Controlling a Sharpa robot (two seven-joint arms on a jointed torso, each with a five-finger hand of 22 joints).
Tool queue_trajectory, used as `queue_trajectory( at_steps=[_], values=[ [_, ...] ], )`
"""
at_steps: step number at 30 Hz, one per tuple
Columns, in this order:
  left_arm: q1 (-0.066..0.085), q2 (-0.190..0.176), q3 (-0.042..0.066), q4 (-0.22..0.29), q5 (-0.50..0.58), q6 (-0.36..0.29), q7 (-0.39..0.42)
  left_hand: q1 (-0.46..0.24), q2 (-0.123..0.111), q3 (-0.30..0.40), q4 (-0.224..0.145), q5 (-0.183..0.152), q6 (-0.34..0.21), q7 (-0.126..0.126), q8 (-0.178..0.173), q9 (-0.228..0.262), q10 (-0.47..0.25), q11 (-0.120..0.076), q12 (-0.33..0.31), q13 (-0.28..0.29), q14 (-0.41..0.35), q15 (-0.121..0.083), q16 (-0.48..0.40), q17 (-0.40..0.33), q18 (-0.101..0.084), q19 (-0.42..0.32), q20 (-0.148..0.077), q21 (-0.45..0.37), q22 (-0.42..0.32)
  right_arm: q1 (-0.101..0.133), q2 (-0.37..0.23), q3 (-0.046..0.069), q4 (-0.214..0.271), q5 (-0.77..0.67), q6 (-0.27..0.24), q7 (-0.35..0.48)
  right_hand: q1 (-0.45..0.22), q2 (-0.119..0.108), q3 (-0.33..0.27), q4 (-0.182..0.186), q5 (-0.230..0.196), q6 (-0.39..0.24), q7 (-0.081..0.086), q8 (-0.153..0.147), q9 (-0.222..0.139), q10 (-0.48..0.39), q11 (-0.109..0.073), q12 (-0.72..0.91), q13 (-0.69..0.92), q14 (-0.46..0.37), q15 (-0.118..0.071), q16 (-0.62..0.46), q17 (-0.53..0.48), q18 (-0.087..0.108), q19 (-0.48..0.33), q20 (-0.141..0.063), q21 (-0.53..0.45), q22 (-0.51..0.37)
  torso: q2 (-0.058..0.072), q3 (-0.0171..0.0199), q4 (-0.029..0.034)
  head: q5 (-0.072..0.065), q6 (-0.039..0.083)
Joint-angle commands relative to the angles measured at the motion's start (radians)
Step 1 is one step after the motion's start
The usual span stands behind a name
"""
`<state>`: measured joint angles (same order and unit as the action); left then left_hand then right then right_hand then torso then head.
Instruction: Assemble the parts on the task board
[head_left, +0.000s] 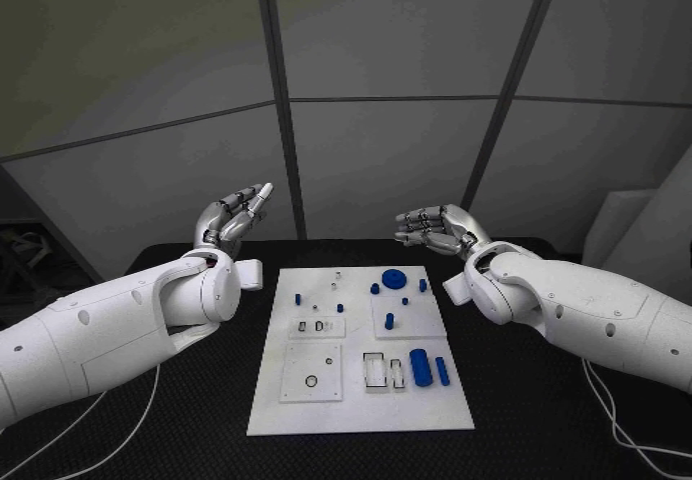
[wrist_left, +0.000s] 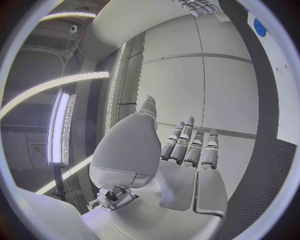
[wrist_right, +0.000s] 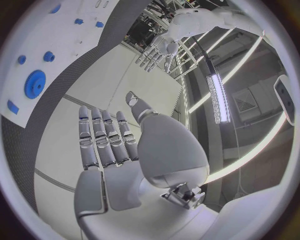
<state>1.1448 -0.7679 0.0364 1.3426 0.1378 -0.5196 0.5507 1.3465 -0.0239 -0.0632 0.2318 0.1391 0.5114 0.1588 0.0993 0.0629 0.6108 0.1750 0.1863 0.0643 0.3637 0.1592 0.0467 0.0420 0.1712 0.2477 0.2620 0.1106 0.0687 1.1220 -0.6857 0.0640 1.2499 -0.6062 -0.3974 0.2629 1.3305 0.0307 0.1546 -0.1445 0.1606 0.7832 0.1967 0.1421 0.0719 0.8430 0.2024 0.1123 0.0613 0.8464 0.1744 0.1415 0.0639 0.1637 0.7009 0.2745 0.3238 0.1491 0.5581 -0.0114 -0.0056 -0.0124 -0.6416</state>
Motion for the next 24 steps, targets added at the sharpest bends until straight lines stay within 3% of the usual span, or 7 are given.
queue_trajectory(
  at_steps=[1, 7, 12, 17, 20, 24],
  values=[
    [0.003, -0.019, 0.001, 0.019, -0.033, 0.071, -0.001, -0.004, 0.021, -0.01, -0.021, 0.001, 0.061, 0.053, 0.017, 0.004, 0.049, 0.002, 0.017, 0.001, 0.048, 0.004, 0.005, 0.002, 0.008, 0.027, 0.01, 0.017, 0.007, 0.01, 0.001, 0.001, -0.004, -0.204, 0.005, -0.031, 0.031, -0.004, 0.019, -0.051, 0.006, 0.125, 0.02, -0.004, -0.005, 0.149, -0.025, -0.008, 0.003, 0.154, -0.031, 0.016, 0.005, 0.018, 0.136, -0.03, 0.081, 0.025, 0.022, 0.0014, 0.0008, -0.002, 0.002],
    [0.003, -0.066, 0.002, 0.081, -0.054, 0.084, -0.001, -0.001, 0.036, -0.028, -0.052, 0.002, 0.143, 0.048, 0.035, 0.007, 0.08, -0.002, 0.023, 0.0, 0.081, 0.004, -0.001, 0.003, 0.01, 0.033, 0.014, 0.025, 0.008, 0.041, 0.0, 0.001, -0.009, -0.386, 0.054, -0.096, 0.022, -0.011, 0.028, -0.074, 0.003, 0.172, 0.001, -0.017, -0.005, 0.224, -0.05, -0.022, 0.004, 0.269, -0.071, 0.043, 0.019, 0.018, 0.209, -0.069, 0.164, 0.062, 0.058, -0.0009, 0.0081, -0.011, 0.009],
    [0.003, -0.099, 0.003, 0.148, -0.058, 0.082, 0.001, 0.001, 0.039, -0.032, -0.059, 0.003, 0.148, 0.051, 0.035, 0.006, 0.083, 0.001, 0.023, 0.0, 0.088, 0.006, -0.001, 0.003, 0.01, 0.036, 0.016, 0.028, 0.008, 0.065, 0.003, 0.002, -0.005, -0.571, 0.103, -0.176, 0.014, -0.022, 0.038, -0.097, 0.007, 0.227, -0.025, -0.017, -0.001, 0.305, -0.086, -0.028, 0.005, 0.433, -0.125, 0.106, 0.056, 0.021, 0.296, -0.123, 0.294, 0.131, 0.091, -0.0056, 0.0176, -0.019, 0.016],
    [0.003, -0.118, 0.004, 0.21, -0.059, 0.079, -0.004, 0.001, 0.041, -0.036, -0.066, 0.004, 0.144, 0.058, 0.032, 0.003, 0.084, 0.006, 0.021, -0.001, 0.086, 0.01, -0.002, 0.002, 0.009, 0.036, 0.018, 0.029, 0.008, 0.079, 0.013, 0.002, 0.01, -0.776, 0.168, -0.268, -0.011, -0.044, 0.044, -0.115, 0.007, 0.256, -0.042, -0.034, -0.002, 0.342, -0.111, -0.049, 0.006, 0.582, -0.166, 0.223, 0.134, 0.02, 0.378, -0.163, 0.435, 0.21, 0.12, -0.0111, 0.0279, -0.032, 0.024],
    [0.003, -0.122, 0.004, 0.235, -0.06, 0.08, -0.007, 0.0, 0.042, -0.038, -0.068, 0.004, 0.142, 0.06, 0.03, 0.002, 0.084, 0.008, 0.02, -0.001, 0.085, 0.012, -0.003, 0.002, 0.009, 0.035, 0.019, 0.029, 0.008, 0.086, 0.021, 0.002, 0.014, -0.855, 0.204, -0.308, -0.03, -0.049, 0.052, -0.12, 0.006, 0.26, -0.046, -0.049, -0.003, 0.347, -0.115, -0.051, 0.007, 0.632, -0.178, 0.289, 0.182, 0.019, 0.404, -0.172, 0.492, 0.245, 0.134, -0.0147, 0.0353, -0.039, 0.025],
    [0.003, -0.126, 0.005, 0.26, -0.06, 0.08, -0.009, 0.0, 0.042, -0.039, -0.07, 0.005, 0.14, 0.061, 0.029, 0.001, 0.084, 0.009, 0.019, -0.001, 0.081, 0.012, -0.003, 0.002, 0.009, 0.034, 0.02, 0.029, 0.007, 0.093, 0.031, 0.002, 0.015, -0.923, 0.232, -0.342, -0.053, -0.052, 0.07, -0.127, 0.005, 0.266, -0.047, -0.068, -0.003, 0.34, -0.118, -0.051, 0.007, 0.66, -0.184, 0.406, 0.264, -0.026, 0.531, -0.174, 0.722, 0.551, 0.149, -0.0179, 0.0416, -0.044, 0.031]
  ],
)
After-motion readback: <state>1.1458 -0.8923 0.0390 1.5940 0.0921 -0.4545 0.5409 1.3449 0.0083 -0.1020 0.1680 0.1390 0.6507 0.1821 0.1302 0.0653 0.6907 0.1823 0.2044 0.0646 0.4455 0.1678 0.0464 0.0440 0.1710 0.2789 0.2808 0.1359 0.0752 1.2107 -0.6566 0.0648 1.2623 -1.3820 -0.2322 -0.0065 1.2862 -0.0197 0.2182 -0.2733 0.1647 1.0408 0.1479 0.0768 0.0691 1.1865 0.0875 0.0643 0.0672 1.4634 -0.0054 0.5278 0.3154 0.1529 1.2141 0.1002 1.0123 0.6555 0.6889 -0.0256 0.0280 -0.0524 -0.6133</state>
